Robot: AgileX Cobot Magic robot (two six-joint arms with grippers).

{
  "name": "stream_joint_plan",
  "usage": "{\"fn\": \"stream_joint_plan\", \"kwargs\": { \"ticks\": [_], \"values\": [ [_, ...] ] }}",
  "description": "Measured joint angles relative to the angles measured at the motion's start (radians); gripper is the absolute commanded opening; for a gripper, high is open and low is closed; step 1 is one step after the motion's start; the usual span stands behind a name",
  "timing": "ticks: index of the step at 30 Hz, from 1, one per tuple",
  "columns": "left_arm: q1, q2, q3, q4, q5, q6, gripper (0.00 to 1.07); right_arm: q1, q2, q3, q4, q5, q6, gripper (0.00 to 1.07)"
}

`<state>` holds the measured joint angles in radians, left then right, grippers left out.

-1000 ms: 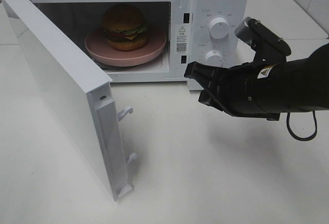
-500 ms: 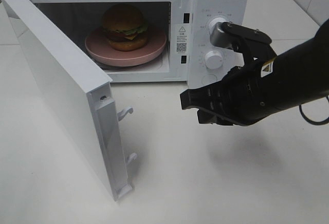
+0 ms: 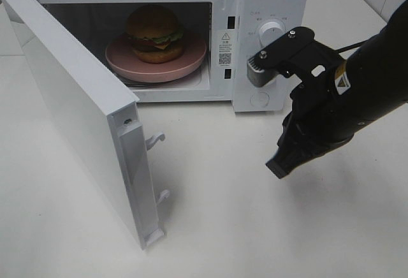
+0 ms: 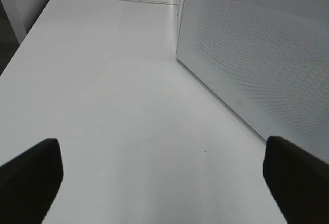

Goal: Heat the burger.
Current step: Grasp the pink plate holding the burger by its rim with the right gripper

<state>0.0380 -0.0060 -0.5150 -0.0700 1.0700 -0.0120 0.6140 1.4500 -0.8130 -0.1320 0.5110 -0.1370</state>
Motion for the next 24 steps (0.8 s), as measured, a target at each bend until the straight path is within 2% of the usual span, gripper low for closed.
{"fn": "stream_joint_plan", "kwargs": {
  "ticks": [6, 7, 8, 13, 17, 19, 22, 24],
  "values": [
    [0.0, 0.0, 0.0, 0.0, 0.0, 0.0, 0.98, 0.0, 0.0, 0.0, -0.011, 0.044, -0.219, 0.1],
    [0.0, 0.0, 0.0, 0.0, 0.0, 0.0, 0.98, 0.0, 0.0, 0.0, -0.011, 0.065, -0.338, 0.11],
    [0.0, 0.0, 0.0, 0.0, 0.0, 0.0, 0.98, 0.0, 0.0, 0.0, -0.011, 0.065, -0.338, 0.11],
    [0.0, 0.0, 0.0, 0.0, 0.0, 0.0, 0.98, 0.0, 0.0, 0.0, -0.011, 0.082, -0.659, 0.12],
    [0.0, 0.0, 0.0, 0.0, 0.0, 0.0, 0.98, 0.0, 0.0, 0.0, -0.011, 0.082, -0.777, 0.14],
    [0.0, 0.0, 0.0, 0.0, 0.0, 0.0, 0.98, 0.0, 0.0, 0.0, -0.015, 0.082, -0.889, 0.17],
    [0.0, 0.0, 0.0, 0.0, 0.0, 0.0, 0.98, 0.0, 0.0, 0.0, -0.015, 0.082, -0.919, 0.2],
    [0.0, 0.0, 0.0, 0.0, 0.0, 0.0, 0.98, 0.0, 0.0, 0.0, -0.015, 0.082, -0.986, 0.28]
  ]
}}
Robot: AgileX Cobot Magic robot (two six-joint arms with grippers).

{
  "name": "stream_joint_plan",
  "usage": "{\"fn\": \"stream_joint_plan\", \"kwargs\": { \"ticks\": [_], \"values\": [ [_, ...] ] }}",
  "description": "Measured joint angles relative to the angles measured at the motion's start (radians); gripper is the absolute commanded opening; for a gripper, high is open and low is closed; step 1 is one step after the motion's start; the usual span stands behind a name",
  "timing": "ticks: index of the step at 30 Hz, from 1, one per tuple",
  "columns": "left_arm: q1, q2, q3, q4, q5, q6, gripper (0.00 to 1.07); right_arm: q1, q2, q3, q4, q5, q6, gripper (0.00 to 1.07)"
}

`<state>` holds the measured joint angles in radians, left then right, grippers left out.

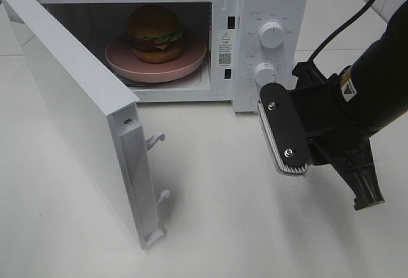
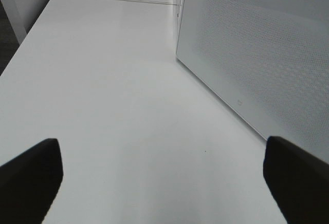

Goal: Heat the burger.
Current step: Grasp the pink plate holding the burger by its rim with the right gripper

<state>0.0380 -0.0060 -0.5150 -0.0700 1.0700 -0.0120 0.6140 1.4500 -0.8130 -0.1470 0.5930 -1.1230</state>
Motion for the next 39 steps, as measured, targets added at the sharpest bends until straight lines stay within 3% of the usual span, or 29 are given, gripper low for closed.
{"fn": "stream_joint_plan", "kwargs": {
  "ticks": [1, 3, 4, 6, 9, 10, 17, 28, 39],
  "values": [
    [0.0, 0.0, 0.0, 0.0, 0.0, 0.0, 0.98, 0.0, 0.0, 0.0, 0.0, 0.0, 0.0, 0.28],
    [0.0, 0.0, 0.0, 0.0, 0.0, 0.0, 0.98, 0.0, 0.0, 0.0, 0.0, -0.001, -0.025, 0.47],
    [0.0, 0.0, 0.0, 0.0, 0.0, 0.0, 0.98, 0.0, 0.0, 0.0, 0.0, -0.001, -0.025, 0.47],
    [0.0, 0.0, 0.0, 0.0, 0.0, 0.0, 0.98, 0.0, 0.0, 0.0, -0.002, -0.025, -0.022, 0.79],
    [0.0, 0.0, 0.0, 0.0, 0.0, 0.0, 0.98, 0.0, 0.0, 0.0, -0.002, -0.032, -0.018, 0.88],
    [0.0, 0.0, 0.0, 0.0, 0.0, 0.0, 0.98, 0.0, 0.0, 0.0, -0.002, -0.052, -0.004, 1.0],
    [0.0, 0.0, 0.0, 0.0, 0.0, 0.0, 0.98, 0.0, 0.0, -0.023, -0.008, -0.052, -0.001, 1.0],
    [0.0, 0.0, 0.0, 0.0, 0.0, 0.0, 0.98, 0.0, 0.146, -0.236, -0.104, -0.052, 0.008, 0.98],
    [0.0, 0.0, 0.0, 0.0, 0.0, 0.0, 0.98, 0.036, 0.297, -0.406, -0.115, -0.078, 0.022, 0.96]
  ]
}}
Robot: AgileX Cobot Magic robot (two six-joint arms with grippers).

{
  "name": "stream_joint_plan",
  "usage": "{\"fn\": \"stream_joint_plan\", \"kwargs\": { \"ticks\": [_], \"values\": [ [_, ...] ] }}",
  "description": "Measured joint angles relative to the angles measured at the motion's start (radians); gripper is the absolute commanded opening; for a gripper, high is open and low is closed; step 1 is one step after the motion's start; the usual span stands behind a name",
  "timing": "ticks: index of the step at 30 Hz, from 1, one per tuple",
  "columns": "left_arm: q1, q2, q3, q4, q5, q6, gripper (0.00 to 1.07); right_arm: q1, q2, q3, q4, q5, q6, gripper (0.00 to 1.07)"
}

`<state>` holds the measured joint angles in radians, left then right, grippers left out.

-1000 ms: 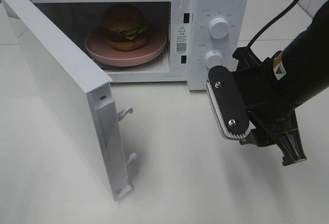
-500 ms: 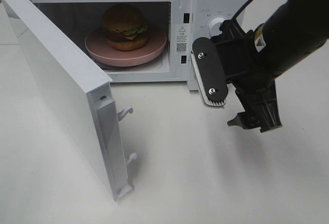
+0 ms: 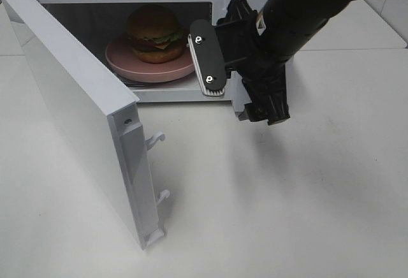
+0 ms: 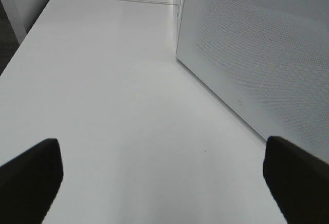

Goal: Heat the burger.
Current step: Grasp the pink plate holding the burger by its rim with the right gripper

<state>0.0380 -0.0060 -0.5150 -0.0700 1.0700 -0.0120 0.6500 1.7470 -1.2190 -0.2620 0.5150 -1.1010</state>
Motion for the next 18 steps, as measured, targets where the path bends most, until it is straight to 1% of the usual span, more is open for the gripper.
{"fn": "stream_joint_plan", "kwargs": {
  "ticks": [1, 2, 3, 5, 9, 10, 18],
  "values": [
    [0.0, 0.0, 0.0, 0.0, 0.0, 0.0, 0.98, 0.0, 0.0, 0.0, 0.0, 0.0, 0.0, 0.96],
    [0.0, 0.0, 0.0, 0.0, 0.0, 0.0, 0.98, 0.009, 0.022, -0.026, -0.003, -0.004, 0.0, 0.96],
    [0.0, 0.0, 0.0, 0.0, 0.0, 0.0, 0.98, 0.009, 0.022, -0.026, -0.003, -0.004, 0.0, 0.96],
    [0.0, 0.0, 0.0, 0.0, 0.0, 0.0, 0.98, 0.016, 0.057, -0.063, -0.01, -0.01, 0.0, 0.96],
    [0.0, 0.0, 0.0, 0.0, 0.0, 0.0, 0.98, 0.021, 0.09, -0.093, -0.012, -0.026, 0.0, 0.96],
    [0.0, 0.0, 0.0, 0.0, 0.0, 0.0, 0.98, 0.022, 0.112, -0.114, -0.014, -0.038, 0.0, 0.96],
    [0.0, 0.0, 0.0, 0.0, 0.0, 0.0, 0.98, 0.034, 0.185, -0.176, -0.033, -0.084, 0.002, 0.95]
  ]
}}
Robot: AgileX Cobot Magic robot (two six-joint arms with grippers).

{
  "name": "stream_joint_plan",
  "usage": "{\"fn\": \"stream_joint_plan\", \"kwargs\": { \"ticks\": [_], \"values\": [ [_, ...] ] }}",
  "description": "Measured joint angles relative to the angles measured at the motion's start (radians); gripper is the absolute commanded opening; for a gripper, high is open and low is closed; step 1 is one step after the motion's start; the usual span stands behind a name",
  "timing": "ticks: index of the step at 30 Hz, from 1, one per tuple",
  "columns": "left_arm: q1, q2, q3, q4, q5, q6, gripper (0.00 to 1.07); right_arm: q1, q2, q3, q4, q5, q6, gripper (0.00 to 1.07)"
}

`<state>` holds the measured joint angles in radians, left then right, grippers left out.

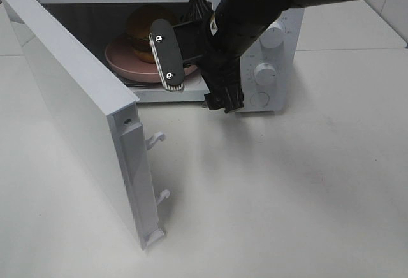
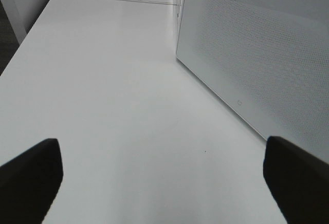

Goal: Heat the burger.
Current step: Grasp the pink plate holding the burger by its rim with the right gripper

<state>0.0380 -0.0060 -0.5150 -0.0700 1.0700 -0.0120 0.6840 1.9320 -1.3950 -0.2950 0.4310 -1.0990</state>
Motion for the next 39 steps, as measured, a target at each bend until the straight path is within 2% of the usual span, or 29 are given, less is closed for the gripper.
{"fn": "stream_joint_plan", "kwargs": {
  "ticks": [8, 14, 16, 39],
  "values": [
    [0.0, 0.0, 0.0, 0.0, 0.0, 0.0, 0.98, 0.01, 0.083, -0.061, -0.005, -0.024, 0.008, 0.95],
    [0.0, 0.0, 0.0, 0.0, 0.0, 0.0, 0.98, 0.001, 0.156, -0.135, -0.002, -0.026, 0.008, 0.94],
    [0.0, 0.0, 0.0, 0.0, 0.0, 0.0, 0.98, -0.004, 0.205, -0.19, 0.009, -0.031, 0.008, 0.94],
    [0.0, 0.0, 0.0, 0.0, 0.0, 0.0, 0.98, -0.023, 0.387, -0.387, 0.062, -0.035, 0.009, 0.91]
  ]
}}
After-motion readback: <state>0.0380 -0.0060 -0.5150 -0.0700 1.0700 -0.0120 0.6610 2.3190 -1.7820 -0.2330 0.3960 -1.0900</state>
